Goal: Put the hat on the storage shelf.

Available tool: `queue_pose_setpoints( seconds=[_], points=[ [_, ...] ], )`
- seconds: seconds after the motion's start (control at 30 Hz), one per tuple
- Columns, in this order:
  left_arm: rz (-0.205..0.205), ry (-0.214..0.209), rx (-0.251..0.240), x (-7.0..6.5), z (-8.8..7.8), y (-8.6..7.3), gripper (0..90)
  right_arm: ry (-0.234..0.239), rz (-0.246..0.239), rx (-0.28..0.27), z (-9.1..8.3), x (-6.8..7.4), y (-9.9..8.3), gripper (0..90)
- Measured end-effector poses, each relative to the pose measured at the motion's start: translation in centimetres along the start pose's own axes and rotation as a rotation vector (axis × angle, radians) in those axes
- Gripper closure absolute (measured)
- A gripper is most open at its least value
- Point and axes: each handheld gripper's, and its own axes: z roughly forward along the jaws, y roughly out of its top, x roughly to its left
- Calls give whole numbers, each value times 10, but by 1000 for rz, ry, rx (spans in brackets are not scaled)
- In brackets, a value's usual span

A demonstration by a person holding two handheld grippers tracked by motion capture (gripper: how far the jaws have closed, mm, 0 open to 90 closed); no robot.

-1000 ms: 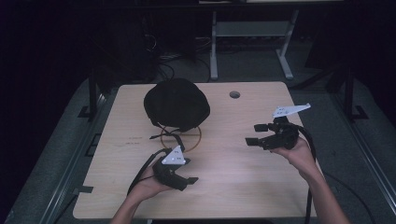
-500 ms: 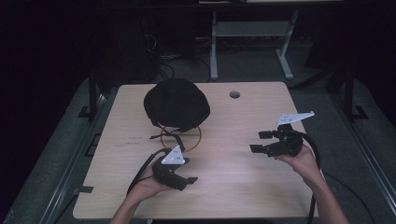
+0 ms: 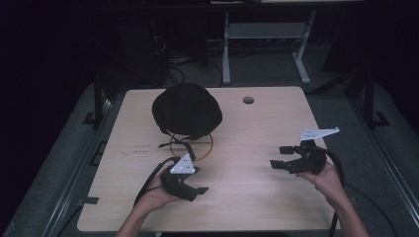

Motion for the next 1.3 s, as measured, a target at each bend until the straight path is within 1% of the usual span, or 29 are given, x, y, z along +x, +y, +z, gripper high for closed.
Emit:
queue_pose_setpoints(
  seconds=[0.17,0.27,0.47,0.63,0.67,0.83,1.0,1.13,1.3],
  points=[
    [1,1,2,0,0,0,264,1,5,-1,-2,-1,-7,184],
    [1,1,0,0,0,-1,264,-6,16,0,-5,-2,-13,182],
    [3,2,5,1,0,-1,264,-12,23,-1,-9,-3,-20,182],
    [-4,2,2,0,2,-2,264,-16,29,-6,-12,-4,-29,180],
    [-6,2,3,0,2,-2,264,-17,38,-7,-12,-4,-33,179],
    [-5,0,7,0,2,-3,264,-18,48,-10,-14,-4,-40,179],
    [-2,2,0,-1,2,-3,264,-22,61,-6,-16,-5,-50,178],
    [-4,0,-2,-2,2,-4,264,-26,76,-13,-18,-5,-61,177],
    [-4,0,-1,-1,2,-4,264,-32,81,-16,-21,-2,-67,178]
  ],
)
